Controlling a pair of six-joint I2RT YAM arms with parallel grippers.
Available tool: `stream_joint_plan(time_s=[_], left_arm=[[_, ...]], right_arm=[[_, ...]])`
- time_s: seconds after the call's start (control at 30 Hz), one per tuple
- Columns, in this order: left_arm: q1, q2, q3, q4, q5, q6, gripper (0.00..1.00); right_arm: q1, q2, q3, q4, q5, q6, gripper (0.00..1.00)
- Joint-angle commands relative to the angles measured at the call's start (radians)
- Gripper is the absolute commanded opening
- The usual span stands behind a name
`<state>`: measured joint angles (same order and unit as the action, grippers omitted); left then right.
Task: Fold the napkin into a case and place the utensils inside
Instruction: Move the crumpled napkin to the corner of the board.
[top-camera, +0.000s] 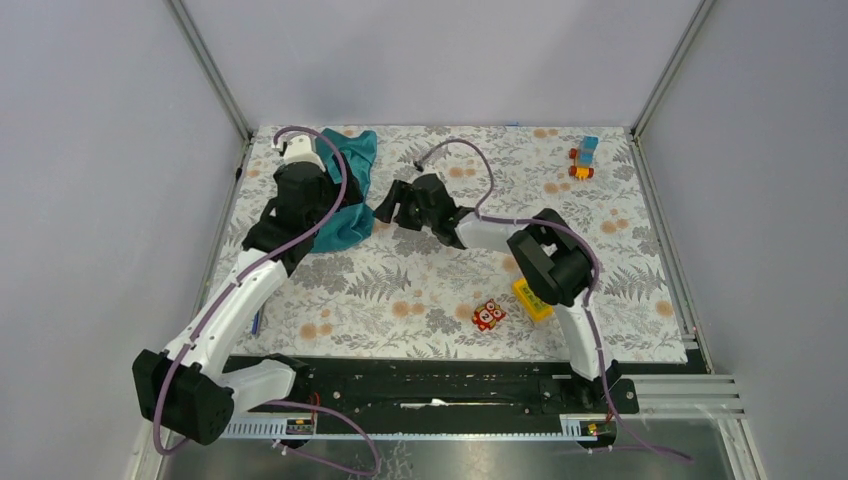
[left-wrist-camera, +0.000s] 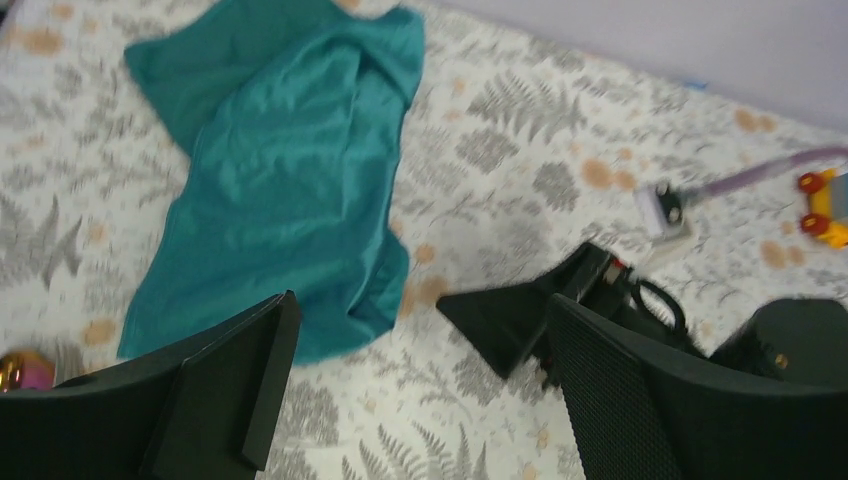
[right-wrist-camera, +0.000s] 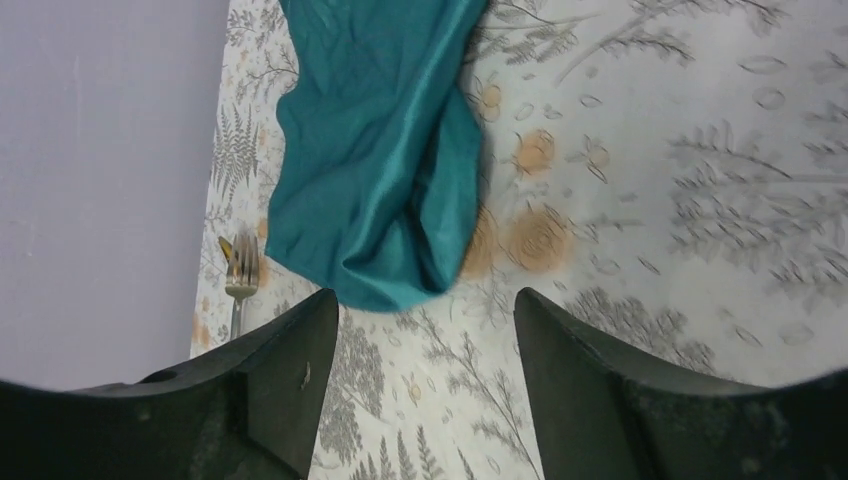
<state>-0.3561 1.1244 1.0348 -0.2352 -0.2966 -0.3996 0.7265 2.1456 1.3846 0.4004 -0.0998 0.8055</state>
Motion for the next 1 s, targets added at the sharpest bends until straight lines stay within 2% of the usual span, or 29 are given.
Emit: stream_joint_plan(time_s=[0.0, 0.07, 0.13, 0.27, 0.37, 0.43, 0.5, 0.57, 0.63, 0.67, 0.73, 0.87, 0.97], left_arm=[[0.039, -0.004, 0.019, -0.160, -0.038, -0.144, 0.99], [0.098, -0.025, -0.018, -0.189, 0.050, -0.170, 0.99], [0.150, -0.054, -0.059, -0.203, 0.123, -0.180, 0.99], [0.190, -0.088, -0.096, -0.260, 0.145, -0.158, 0.99], [0.194, -0.105, -0.105, -0.312, 0.147, -0.160, 0.99], [0.194, -0.123, -0.128, -0.330, 0.164, -0.177, 0.99], [0.195, -0.137, -0.175, -0.331, 0.196, -0.206, 0.99], [0.195, -0.134, -0.213, -0.336, 0.233, -0.249, 0.99], [0.195, -0.118, -0.243, -0.346, 0.271, -0.291, 0.99], [0.195, -0.112, -0.260, -0.348, 0.289, -0.310, 0.99], [0.195, -0.113, -0.306, -0.324, 0.354, -0.352, 0.99], [0.195, -0.135, -0.428, -0.197, 0.459, -0.426, 0.99], [0.195, -0.124, -0.476, -0.159, 0.465, -0.455, 0.99]], right_arm=[[0.017, 0.104, 0.198, -0.102, 0.064, -0.058, 0.68], [0.028, 0.189, 0.338, -0.251, 0.093, -0.081, 0.56], [0.044, 0.279, 0.465, -0.345, 0.092, -0.084, 0.49], [0.101, 0.385, 0.656, -0.508, 0.196, -0.129, 0.48], [0.135, 0.420, 0.732, -0.593, 0.341, -0.160, 0.48], [0.145, 0.439, 0.759, -0.605, 0.358, -0.174, 0.46], [0.150, 0.458, 0.797, -0.622, 0.356, -0.176, 0.34], [0.157, 0.454, 0.802, -0.641, 0.393, -0.188, 0.16], [0.158, 0.406, 0.745, -0.649, 0.430, -0.204, 0.03], [0.157, 0.341, 0.694, -0.646, 0.448, -0.213, 0.00], [0.155, 0.205, 0.528, -0.599, 0.475, -0.241, 0.00], [0.144, -0.167, 0.019, -0.267, 0.561, -0.266, 0.00], [0.140, -0.386, -0.261, -0.048, 0.634, -0.298, 0.00]])
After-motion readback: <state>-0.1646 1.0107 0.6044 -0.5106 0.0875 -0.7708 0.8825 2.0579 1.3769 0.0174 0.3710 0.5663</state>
